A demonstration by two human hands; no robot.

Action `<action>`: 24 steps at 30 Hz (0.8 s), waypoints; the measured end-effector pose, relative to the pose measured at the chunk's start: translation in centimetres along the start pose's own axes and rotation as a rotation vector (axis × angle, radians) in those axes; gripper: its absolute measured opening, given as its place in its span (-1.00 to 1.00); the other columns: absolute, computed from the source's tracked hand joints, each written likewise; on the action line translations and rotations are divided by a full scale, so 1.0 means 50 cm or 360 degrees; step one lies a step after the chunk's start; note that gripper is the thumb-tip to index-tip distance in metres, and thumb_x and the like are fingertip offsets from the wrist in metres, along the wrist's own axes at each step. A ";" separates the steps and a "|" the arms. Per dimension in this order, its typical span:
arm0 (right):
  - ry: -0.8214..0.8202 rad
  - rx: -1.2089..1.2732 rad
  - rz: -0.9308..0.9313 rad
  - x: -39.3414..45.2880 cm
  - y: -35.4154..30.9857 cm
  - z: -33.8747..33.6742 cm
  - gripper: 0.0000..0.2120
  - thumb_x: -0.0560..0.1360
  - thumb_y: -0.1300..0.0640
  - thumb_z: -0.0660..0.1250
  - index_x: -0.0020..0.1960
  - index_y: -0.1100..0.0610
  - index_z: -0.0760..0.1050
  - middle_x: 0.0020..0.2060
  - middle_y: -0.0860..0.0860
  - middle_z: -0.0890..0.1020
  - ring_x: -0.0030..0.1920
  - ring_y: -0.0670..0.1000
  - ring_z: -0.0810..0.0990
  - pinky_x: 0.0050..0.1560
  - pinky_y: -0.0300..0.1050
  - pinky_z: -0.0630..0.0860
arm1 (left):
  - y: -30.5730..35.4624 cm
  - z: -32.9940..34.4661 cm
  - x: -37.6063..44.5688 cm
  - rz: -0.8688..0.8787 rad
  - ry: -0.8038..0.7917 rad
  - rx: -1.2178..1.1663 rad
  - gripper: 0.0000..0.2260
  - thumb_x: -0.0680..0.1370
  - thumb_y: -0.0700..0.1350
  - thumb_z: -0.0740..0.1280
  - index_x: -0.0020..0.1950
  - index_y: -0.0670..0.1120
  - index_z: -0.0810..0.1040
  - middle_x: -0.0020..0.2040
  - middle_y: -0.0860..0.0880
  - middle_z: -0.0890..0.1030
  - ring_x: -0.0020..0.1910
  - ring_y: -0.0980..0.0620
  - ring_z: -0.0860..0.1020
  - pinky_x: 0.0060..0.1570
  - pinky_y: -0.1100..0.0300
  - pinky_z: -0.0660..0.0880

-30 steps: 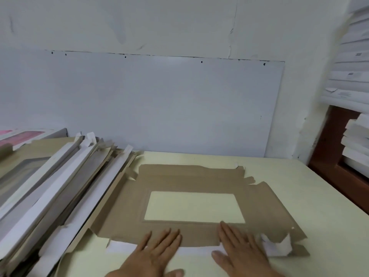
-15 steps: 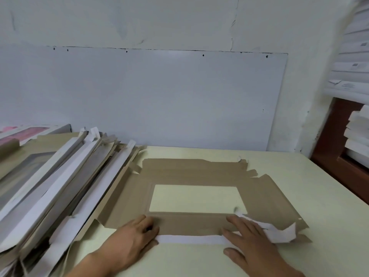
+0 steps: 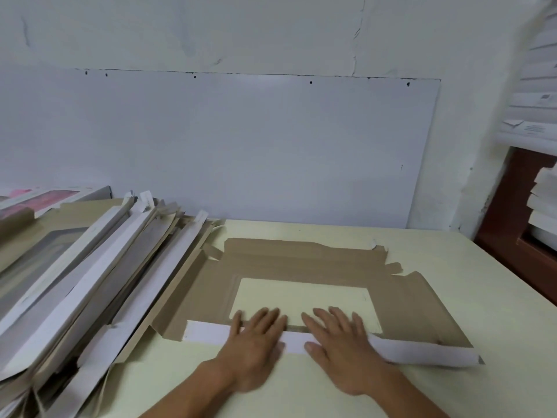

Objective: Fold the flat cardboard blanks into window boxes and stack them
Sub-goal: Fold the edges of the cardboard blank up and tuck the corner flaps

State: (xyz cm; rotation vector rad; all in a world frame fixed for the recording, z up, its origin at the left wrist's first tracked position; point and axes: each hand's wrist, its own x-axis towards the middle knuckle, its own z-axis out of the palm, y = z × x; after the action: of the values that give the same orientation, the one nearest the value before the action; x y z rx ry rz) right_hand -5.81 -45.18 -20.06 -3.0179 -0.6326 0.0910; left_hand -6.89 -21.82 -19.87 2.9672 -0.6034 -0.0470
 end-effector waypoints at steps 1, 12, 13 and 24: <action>-0.0085 0.0036 -0.0022 0.003 -0.012 0.007 -0.35 0.54 -0.37 -0.37 0.58 -0.21 -0.24 0.59 -0.15 -0.15 0.58 0.00 -0.23 0.51 0.19 -0.25 | 0.014 0.008 0.004 0.0033 -0.0083 -0.0003 -0.41 0.63 0.27 -0.18 0.61 0.08 -0.15 0.60 0.15 -0.18 0.57 0.12 -0.20 0.50 -0.12 -0.25; -0.0225 -0.0050 0.0432 -0.058 0.179 0.006 -0.37 0.60 -0.33 -0.23 0.52 -0.17 -0.46 0.52 -0.23 -0.36 0.56 -0.08 -0.32 0.50 0.20 -0.28 | -0.149 -0.021 -0.055 -0.0351 -0.0255 0.0013 -0.17 0.41 0.55 -0.29 0.56 0.14 -0.34 0.50 0.25 -0.38 0.49 0.16 -0.41 0.48 -0.01 -0.37; -0.0216 -0.0017 0.0412 -0.067 0.191 0.005 -0.36 0.60 -0.33 -0.21 0.49 -0.17 -0.50 0.50 -0.25 -0.37 0.56 -0.09 -0.32 0.50 0.18 -0.26 | -0.160 -0.022 -0.062 -0.0375 -0.0248 0.0031 -0.17 0.41 0.55 -0.30 0.54 0.13 -0.37 0.50 0.25 -0.38 0.49 0.16 -0.42 0.47 -0.02 -0.38; -0.0408 0.0002 0.0060 -0.109 0.122 -0.143 -0.74 0.53 -0.24 0.17 -0.26 -0.14 0.29 -0.29 -0.18 0.40 -0.26 -0.23 0.35 -0.20 -0.26 0.28 | -0.038 -0.024 -0.071 -0.0131 0.0233 0.0052 -0.46 0.63 0.25 -0.11 0.56 0.26 -0.25 0.56 0.18 -0.31 0.56 0.01 -0.29 0.44 -0.21 -0.22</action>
State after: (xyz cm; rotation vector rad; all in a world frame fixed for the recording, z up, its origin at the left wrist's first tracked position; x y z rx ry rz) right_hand -7.88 -53.29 -13.08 -3.0429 -0.5915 0.4857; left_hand -9.36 -18.55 -18.89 2.9916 -0.4686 0.1736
